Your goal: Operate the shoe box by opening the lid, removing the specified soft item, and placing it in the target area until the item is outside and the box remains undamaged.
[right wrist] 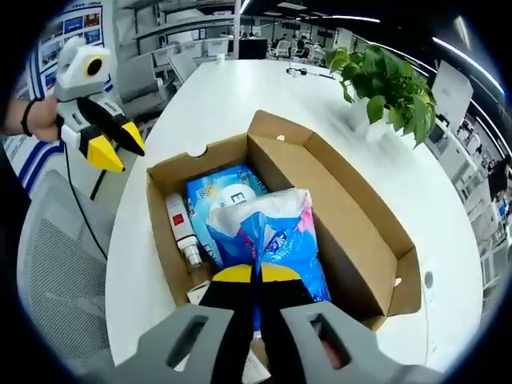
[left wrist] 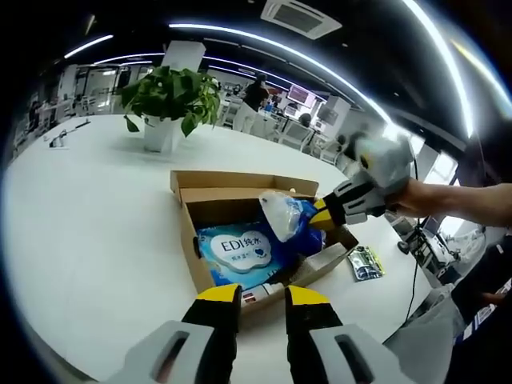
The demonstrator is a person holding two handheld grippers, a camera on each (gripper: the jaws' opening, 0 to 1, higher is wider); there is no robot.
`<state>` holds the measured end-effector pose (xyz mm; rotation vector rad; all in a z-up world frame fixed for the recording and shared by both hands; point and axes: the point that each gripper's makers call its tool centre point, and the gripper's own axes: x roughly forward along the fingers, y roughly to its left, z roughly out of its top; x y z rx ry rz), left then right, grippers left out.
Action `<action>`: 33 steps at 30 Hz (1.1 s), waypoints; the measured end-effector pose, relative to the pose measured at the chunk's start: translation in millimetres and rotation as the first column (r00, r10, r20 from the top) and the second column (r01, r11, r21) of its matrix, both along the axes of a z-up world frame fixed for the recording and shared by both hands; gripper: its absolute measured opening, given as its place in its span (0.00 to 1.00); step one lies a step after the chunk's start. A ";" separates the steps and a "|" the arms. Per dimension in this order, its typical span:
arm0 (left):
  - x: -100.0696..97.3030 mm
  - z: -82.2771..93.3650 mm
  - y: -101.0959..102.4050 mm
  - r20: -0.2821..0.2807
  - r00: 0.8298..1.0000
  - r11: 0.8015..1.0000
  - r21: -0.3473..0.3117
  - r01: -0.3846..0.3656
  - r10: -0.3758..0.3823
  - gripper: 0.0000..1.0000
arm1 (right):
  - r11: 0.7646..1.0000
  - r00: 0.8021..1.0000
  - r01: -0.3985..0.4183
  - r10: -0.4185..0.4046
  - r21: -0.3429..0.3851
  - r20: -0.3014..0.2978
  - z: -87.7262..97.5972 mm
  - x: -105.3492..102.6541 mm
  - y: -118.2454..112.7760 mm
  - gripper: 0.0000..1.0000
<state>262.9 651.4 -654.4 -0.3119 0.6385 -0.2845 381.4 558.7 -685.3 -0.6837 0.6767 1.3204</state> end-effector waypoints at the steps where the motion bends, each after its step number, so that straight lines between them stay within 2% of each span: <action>1: 0.3 0.4 -0.5 0.001 1.000 1.000 0.000 0.001 -0.001 0.22 | 1.000 1.000 0.001 -0.001 0.002 0.003 1.2 0.4 -0.4 0.00; 15: 17.8 12.0 -26.7 0.038 0.996 0.997 -0.007 0.079 -0.079 0.22 | 0.997 0.992 0.062 -0.067 0.056 0.102 58.3 15.2 -25.0 0.00; 23: 25.0 18.0 -43.7 0.057 0.989 0.991 -0.010 0.136 -0.135 0.22 | 0.994 0.985 0.095 -0.102 0.063 0.137 80.6 9.7 -43.3 0.00; 28: 28.4 19.5 -52.2 0.062 0.985 0.986 -0.013 0.164 -0.163 0.22 | 0.990 0.976 0.127 -0.137 0.065 0.170 98.0 9.4 -66.5 0.00; 33: 32.9 21.5 -64.3 0.069 0.979 0.981 -0.017 0.193 -0.191 0.22 | 0.986 0.966 0.158 -0.164 0.046 0.200 106.8 8.8 -97.7 0.00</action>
